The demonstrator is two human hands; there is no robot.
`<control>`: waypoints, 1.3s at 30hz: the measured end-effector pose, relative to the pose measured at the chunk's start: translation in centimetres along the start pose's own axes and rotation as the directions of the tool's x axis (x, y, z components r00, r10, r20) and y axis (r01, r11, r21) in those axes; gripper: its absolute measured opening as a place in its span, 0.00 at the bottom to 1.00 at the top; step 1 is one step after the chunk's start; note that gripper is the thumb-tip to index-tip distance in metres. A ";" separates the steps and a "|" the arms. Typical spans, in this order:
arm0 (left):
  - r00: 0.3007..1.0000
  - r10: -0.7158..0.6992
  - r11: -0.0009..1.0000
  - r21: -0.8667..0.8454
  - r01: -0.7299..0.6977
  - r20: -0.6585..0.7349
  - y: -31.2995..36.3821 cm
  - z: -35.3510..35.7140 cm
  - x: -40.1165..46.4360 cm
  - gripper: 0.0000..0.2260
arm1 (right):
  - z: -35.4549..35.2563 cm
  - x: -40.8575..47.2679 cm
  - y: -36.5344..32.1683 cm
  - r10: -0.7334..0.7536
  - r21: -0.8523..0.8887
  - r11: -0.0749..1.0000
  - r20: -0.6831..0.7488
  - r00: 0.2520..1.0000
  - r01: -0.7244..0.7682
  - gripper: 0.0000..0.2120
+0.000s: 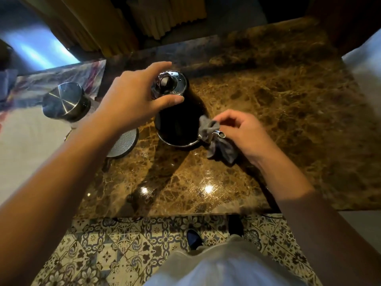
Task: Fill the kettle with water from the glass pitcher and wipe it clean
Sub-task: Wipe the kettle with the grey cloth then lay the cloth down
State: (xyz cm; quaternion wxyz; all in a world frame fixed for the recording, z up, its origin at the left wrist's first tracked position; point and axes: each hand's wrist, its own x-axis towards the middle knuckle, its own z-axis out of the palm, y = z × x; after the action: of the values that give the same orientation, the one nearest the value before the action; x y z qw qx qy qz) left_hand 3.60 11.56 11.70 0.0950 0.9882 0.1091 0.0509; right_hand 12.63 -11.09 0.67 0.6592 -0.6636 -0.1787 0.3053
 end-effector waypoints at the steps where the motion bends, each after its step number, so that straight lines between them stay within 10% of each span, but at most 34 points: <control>1: 1.000 0.013 1.000 0.026 -0.012 -0.021 0.0 0.2 0.2 0.35 | 0.5 -0.4 0.2 0.008 -0.038 0.999 0.048 0.999 -0.006 0.10; 14: 0.972 0.171 0.955 -0.270 -0.123 0.162 -2.2 0.0 -0.3 0.27 | 7.7 -3.3 2.4 -0.012 -0.116 0.992 0.328 0.945 0.053 0.13; 19: 0.974 0.168 0.943 -0.312 -0.115 0.150 -2.5 0.2 -0.6 0.27 | 3.8 -1.7 0.2 0.010 0.144 0.989 0.053 0.999 -0.017 0.12; 24: 0.971 0.165 0.933 -0.347 -0.096 0.175 -2.6 -0.1 -0.4 0.28 | 0.2 2.8 -2.6 0.140 0.664 0.748 -0.174 0.975 0.011 0.15; 35: 0.968 0.179 0.934 -0.339 -0.111 0.177 -2.8 -0.1 -0.2 0.28 | 5.6 6.1 -2.4 0.154 0.582 0.813 -0.232 0.960 0.010 0.13; 39: 0.966 0.189 0.939 -0.321 -0.125 0.178 -2.7 -0.3 0.0 0.28 | 5.5 6.9 -1.8 -0.015 0.066 0.997 -0.254 0.967 0.033 0.08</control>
State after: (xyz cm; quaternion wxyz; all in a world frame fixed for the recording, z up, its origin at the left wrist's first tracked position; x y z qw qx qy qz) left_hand 3.02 14.20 11.42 0.2539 0.9668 0.0097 -0.0282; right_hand 14.57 -2.32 1.53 0.7032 -0.6714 -0.0901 0.2160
